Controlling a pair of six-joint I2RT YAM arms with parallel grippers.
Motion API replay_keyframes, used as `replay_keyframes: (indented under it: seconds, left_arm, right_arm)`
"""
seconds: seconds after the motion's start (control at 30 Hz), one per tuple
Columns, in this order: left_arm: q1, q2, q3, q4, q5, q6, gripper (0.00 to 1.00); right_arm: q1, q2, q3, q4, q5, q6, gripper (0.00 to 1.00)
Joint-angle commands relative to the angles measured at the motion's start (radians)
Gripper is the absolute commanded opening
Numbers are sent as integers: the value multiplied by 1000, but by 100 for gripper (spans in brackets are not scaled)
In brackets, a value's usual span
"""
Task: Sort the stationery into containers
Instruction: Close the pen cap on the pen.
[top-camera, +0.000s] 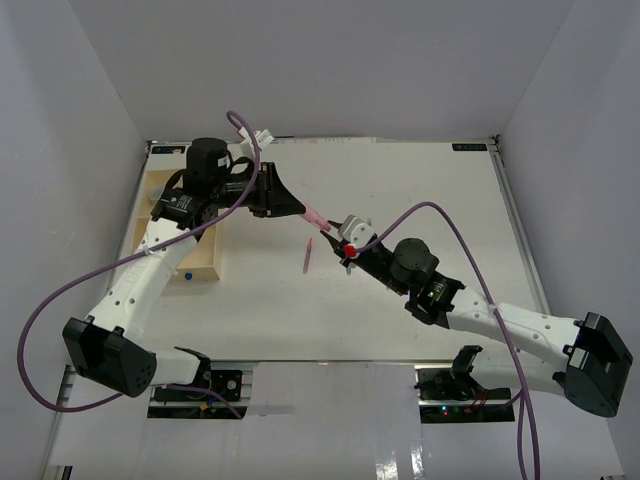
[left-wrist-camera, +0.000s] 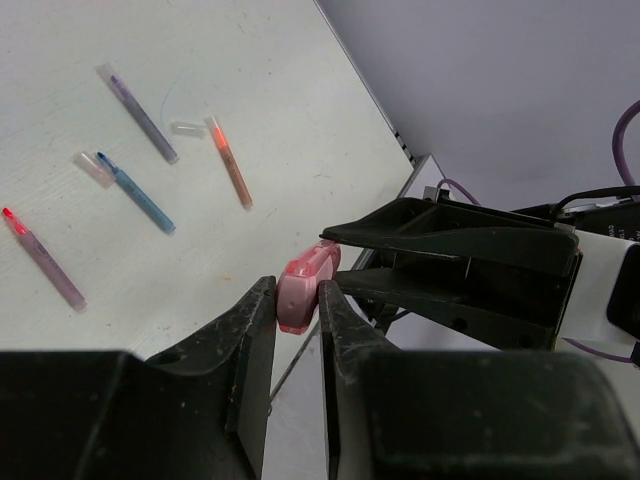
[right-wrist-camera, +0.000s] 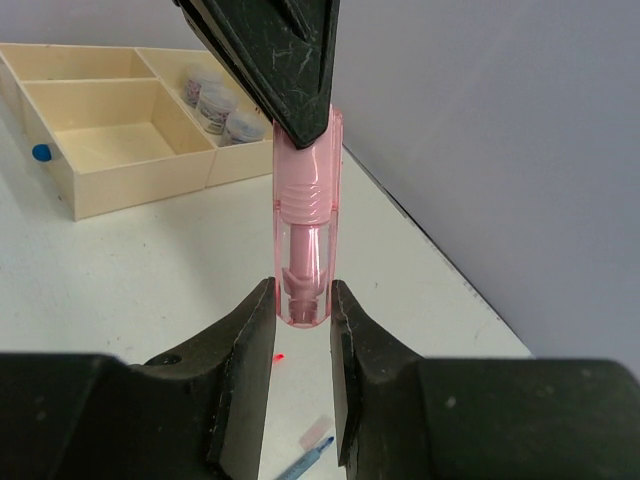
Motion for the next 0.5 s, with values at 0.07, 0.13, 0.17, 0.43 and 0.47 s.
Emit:
replay_keyframes:
  seconds: [0.07,0.13,0.17,0.43,0.47]
  left_arm:
    - [-45,-7,-47,-49,93,-10,27]
    - [-51,-3,-52,-48,107,-13,27]
    - [-52,2,-52,-48,108,-16,27]
    - [-65,9,-81,-40,117,-19,28]
    - [-65,8,-84,-40,114,-18,28]
  right_arm:
    - [7,6,118,175,-48,-30,8]
    - [7,9,131,180,-46,-39,8]
    - [7,11,134,183,-45,-42,8]
    - [7,29,168,201,-40,-68,8]
    - [7,29,175,203,-42,-70,8]
